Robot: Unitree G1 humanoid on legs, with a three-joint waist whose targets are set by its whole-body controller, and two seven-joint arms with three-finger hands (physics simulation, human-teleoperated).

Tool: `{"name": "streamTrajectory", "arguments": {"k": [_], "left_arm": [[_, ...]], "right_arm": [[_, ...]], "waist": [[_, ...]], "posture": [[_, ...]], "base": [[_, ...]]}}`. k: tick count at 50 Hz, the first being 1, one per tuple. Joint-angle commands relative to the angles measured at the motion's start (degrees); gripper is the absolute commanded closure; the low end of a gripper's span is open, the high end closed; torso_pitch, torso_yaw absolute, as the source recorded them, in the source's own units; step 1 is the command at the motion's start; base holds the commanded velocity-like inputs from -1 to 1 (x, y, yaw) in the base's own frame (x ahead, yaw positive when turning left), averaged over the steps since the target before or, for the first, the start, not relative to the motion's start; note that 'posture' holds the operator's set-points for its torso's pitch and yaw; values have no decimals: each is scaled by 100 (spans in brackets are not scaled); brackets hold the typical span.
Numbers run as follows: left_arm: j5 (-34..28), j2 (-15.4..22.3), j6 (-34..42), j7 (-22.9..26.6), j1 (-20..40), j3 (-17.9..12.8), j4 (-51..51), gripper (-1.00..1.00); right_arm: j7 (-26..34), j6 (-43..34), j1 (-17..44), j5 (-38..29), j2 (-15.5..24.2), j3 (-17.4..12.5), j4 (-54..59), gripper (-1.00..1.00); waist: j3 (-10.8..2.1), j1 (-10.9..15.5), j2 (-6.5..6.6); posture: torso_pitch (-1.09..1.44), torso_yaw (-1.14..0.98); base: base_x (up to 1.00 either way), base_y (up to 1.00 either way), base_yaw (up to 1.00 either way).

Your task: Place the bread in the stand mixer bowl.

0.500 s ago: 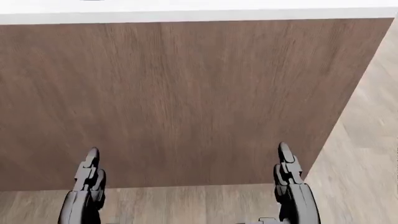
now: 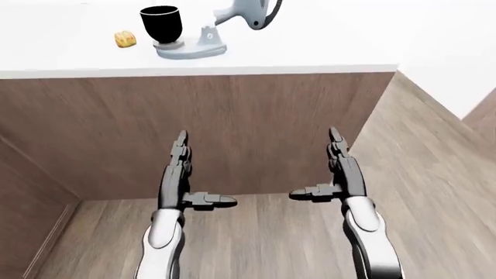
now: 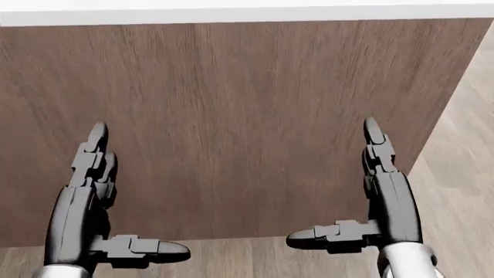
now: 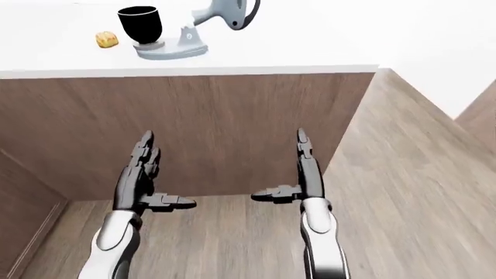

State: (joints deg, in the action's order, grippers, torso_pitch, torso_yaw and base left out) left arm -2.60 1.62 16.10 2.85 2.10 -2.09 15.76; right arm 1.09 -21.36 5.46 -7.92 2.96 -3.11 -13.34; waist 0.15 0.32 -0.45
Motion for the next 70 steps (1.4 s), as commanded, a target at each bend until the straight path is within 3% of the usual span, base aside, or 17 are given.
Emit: {"name": "streamTrajectory", "arguments": {"k": [1, 18, 21, 24, 29, 31, 33, 41, 44, 45, 48, 52, 55, 57, 59, 67, 70], "left_arm": [[-20, 7, 129, -11, 119, 16, 434, -100], [-110, 167, 1678, 101, 761, -129, 2064, -100], [-143, 179, 1656, 117, 794, -125, 2080, -100], [-137, 195, 1709, 126, 835, -175, 2098, -100], [-175, 227, 1664, 117, 854, -219, 2056, -100], [-212, 246, 1599, 138, 845, -236, 1989, -100], [-218, 244, 1639, 143, 869, -238, 2020, -100], [-291, 246, 1541, 147, 824, -239, 1963, -100], [-314, 245, 1477, 163, 799, -227, 1936, -100], [-318, 242, 1469, 170, 789, -224, 1929, -100], [-342, 244, 1442, 175, 793, -222, 1902, -100], [-388, 237, 1427, 201, 773, -207, 1916, -100], [-405, 214, 1420, 210, 729, -183, 1948, -100], [-355, 203, 1471, 216, 750, -226, 1986, -100], [-259, 194, 1533, 202, 780, -279, 2020, -100], [-142, 208, 1511, 113, 741, -286, 2055, -100], [-111, 217, 1552, 92, 768, -316, 2096, -100]], "right_arm": [[37, -41, 186, -63, 28, -24, -423, -98], [187, -697, 739, -518, 198, -117, -1334, -97], [207, -765, 813, -629, 207, -79, -1335, -98], [235, -796, 844, -630, 190, -101, -1358, -98], [274, -859, 856, -628, 197, -129, -1421, -97], [271, -844, 854, -627, 189, -119, -1409, -97], [266, -860, 840, -632, 184, -114, -1439, -98], [257, -872, 781, -634, 176, -115, -1508, -98], [270, -846, 738, -571, 176, -175, -1549, -98], [266, -842, 724, -568, 176, -171, -1552, -98], [251, -819, 707, -549, 169, -170, -1545, -98], [268, -987, 722, -576, 175, -129, -1716, -98], [294, -1057, 709, -588, 181, -141, -1798, -98], [305, -1106, 729, -607, 183, -136, -1841, -98], [305, -1126, 731, -621, 172, -123, -1856, -98], [308, -1083, 697, -607, 176, -154, -1847, -98], [292, -1087, 712, -626, 162, -119, -1826, -98]], "waist": [[-109, 2, -1], [-118, -9, 45], [32, -41, -50], [-14, -65, -100], [102, -116, 284], [-52, -128, 571], [109, -95, 440], [108, -113, -50], [32, -131, -420], [77, -186, -208], [-3, -118, -303], [78, -96, -93], [83, -124, 261], [-62, -149, 576], [87, -97, 445], [111, -93, -64], [29, -99, -431]], "posture": [[0, 0], [0, 0], [0, 0], [0, 0], [0, 0], [0, 0], [0, 0], [0, 0], [0, 0], [0, 0], [0, 0], [0, 0], [0, 0], [0, 0], [0, 0], [0, 0], [0, 0]], "base": [[0, 0, 0], [0, 1, 0], [0, 29, 0], [0, 34, 0], [0, 34, 0], [0, 34, 0], [0, 34, 0], [0, 34, 0], [0, 34, 0], [0, 34, 0], [0, 34, 0], [0, 34, 0], [0, 34, 0], [0, 34, 0], [0, 34, 0], [0, 34, 0], [0, 34, 0]]}}
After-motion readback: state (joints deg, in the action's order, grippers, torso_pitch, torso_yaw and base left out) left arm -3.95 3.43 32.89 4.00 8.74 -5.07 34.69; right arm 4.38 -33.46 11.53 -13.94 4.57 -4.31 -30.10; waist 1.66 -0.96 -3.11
